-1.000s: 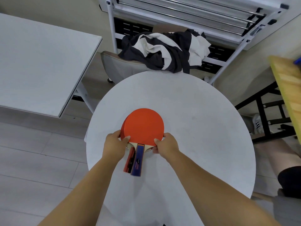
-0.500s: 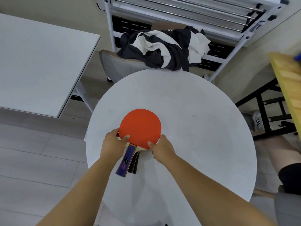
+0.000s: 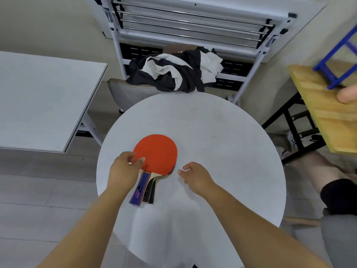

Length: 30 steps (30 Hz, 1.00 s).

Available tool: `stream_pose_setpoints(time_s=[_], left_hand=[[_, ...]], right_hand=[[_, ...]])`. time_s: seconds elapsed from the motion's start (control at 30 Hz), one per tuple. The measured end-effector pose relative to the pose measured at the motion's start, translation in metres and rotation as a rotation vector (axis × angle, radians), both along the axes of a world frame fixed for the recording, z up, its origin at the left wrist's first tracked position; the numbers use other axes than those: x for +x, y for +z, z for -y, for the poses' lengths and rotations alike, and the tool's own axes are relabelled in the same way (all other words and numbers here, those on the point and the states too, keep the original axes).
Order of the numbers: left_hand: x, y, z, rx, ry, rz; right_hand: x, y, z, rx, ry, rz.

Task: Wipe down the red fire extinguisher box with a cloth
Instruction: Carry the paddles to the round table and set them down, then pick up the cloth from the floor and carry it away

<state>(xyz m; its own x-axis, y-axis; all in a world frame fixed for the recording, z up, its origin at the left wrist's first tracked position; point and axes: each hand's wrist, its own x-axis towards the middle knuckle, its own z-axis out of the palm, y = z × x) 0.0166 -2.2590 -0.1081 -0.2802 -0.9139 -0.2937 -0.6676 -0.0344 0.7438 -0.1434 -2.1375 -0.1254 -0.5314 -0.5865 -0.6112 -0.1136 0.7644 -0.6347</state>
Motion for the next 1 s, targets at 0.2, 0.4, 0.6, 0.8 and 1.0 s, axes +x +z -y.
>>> stream_pose_setpoints(time_s=[0.2,0.4,0.6,0.8,1.0], left_hand=[[-0.031,0.035,-0.051,-0.004,-0.254,-0.073],[-0.066,0.047,-0.155,-0.070,-0.633,0.045],[-0.078,0.053,-0.300,-0.099,-1.096,0.163],[-0.093,0.058,-0.452,-0.196,-1.492,0.172],[-0.107,0.065,-0.595,-0.301,-1.872,0.203]], right_hand=[[-0.014,0.039,-0.083,-0.031,0.074,-0.115],[-0.005,0.071,-0.217,0.022,0.071,-0.266],[0.044,0.080,-0.387,0.128,-0.103,-0.342],[0.104,0.083,-0.545,0.270,-0.366,-0.329],[0.157,0.087,-0.666,0.307,-0.744,-0.276]])
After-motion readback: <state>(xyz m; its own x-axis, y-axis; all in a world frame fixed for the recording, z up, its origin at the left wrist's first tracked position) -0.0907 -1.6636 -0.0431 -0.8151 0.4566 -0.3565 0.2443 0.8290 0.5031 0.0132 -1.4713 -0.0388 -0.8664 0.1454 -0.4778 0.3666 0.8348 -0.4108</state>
